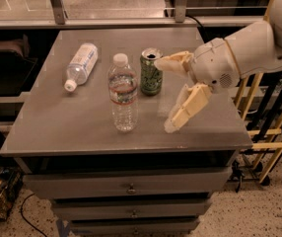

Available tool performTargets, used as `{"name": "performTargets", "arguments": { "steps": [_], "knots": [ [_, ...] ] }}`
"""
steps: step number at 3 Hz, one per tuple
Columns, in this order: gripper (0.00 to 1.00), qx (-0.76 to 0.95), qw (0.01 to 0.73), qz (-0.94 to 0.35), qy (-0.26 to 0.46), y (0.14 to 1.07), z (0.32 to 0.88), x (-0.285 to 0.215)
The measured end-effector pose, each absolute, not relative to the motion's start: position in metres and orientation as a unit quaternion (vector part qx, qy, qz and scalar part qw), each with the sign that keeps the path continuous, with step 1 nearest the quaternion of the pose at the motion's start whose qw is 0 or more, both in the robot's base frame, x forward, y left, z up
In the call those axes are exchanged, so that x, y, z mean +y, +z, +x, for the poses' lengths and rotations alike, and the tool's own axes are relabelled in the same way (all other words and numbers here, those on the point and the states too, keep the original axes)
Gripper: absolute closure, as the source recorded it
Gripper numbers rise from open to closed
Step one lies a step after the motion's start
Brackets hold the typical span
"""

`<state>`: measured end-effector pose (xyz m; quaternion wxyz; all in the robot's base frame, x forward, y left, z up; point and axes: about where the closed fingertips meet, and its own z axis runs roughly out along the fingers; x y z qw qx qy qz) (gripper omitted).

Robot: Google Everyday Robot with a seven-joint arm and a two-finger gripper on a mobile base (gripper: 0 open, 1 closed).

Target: Knock water bottle over

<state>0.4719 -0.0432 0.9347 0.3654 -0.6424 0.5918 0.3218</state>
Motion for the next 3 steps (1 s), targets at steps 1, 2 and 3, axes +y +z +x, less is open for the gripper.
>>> {"name": "performTargets", "arguments": {
  "steps": [1,2,3],
  "knots": [
    [0.0,0.583,0.377,-0.635,0.34,0.922,0.48,-0.033],
    [0.0,0.567,0.386,-0.634,0.357,0.908,0.487,-0.013],
    [0.0,0.551,0.392,-0.634,0.374,0.899,0.489,0.007]
  ]
}}
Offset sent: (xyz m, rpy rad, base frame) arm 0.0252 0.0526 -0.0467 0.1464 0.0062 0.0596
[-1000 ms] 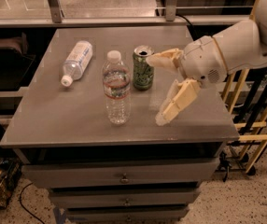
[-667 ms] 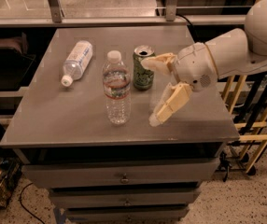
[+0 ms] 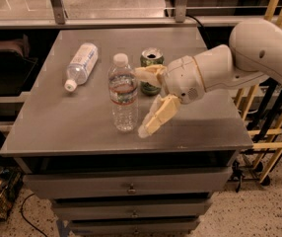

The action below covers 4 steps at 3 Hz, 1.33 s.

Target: Knock water bottle over

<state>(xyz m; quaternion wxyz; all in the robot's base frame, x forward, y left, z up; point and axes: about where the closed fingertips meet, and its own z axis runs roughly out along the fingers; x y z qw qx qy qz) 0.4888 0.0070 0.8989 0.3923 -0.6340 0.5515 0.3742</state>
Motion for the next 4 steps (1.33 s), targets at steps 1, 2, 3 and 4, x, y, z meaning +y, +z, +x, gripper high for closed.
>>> {"name": "performTargets", "arguments": {
  "steps": [1,2,3,4],
  "knots": [
    [0.0,0.545,0.397,-0.631,0.384,0.894,0.49,0.019],
    [0.0,0.536,0.4,-0.631,0.393,0.894,0.49,0.028],
    [0.26,0.531,0.403,-0.628,0.401,0.894,0.49,0.032],
    [0.5,0.529,0.405,-0.627,0.404,0.895,0.49,0.033]
  ]
}}
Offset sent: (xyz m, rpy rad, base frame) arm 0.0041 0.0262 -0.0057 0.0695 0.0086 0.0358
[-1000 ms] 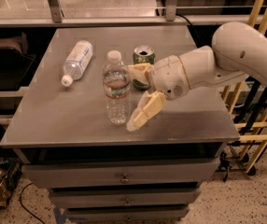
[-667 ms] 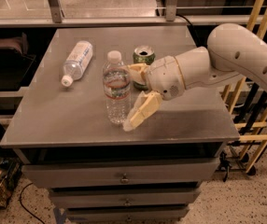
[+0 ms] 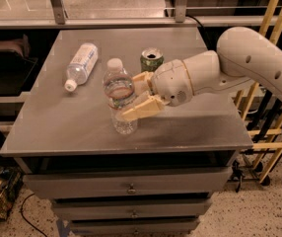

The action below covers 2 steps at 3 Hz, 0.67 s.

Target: Knock water bottle over

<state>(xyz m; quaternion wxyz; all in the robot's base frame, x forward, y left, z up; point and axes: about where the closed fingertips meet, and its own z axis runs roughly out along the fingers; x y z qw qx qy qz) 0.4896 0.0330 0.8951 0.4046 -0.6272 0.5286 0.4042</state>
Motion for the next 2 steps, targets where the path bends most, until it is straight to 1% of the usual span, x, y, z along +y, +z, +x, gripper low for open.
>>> {"name": "performTargets", "arguments": {
  "steps": [1,2],
  "knots": [
    [0.73,0.524,0.402,-0.628,0.41,0.896,0.49,0.036],
    [0.96,0.525,0.404,-0.643,0.385,0.909,0.502,0.026]
  ]
}}
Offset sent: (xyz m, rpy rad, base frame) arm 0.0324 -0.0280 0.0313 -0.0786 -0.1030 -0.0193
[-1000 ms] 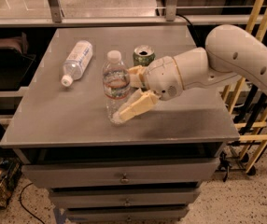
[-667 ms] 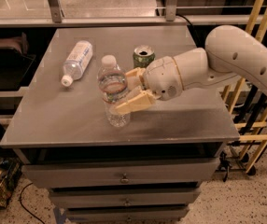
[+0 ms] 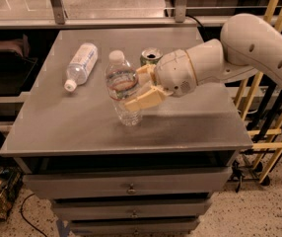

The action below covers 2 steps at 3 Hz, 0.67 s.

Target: Knock water bottle over

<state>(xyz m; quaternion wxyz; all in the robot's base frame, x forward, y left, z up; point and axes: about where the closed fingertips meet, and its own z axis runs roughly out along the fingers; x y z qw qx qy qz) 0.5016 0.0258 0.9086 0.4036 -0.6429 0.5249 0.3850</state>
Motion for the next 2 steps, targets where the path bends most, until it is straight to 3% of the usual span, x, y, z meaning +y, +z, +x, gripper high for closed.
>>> {"name": "performTargets", "arguments": {
  "steps": [2],
  "knots": [
    [1.0,0.557,0.356,-0.719,0.216,0.949,0.531,0.002]
  ]
}}
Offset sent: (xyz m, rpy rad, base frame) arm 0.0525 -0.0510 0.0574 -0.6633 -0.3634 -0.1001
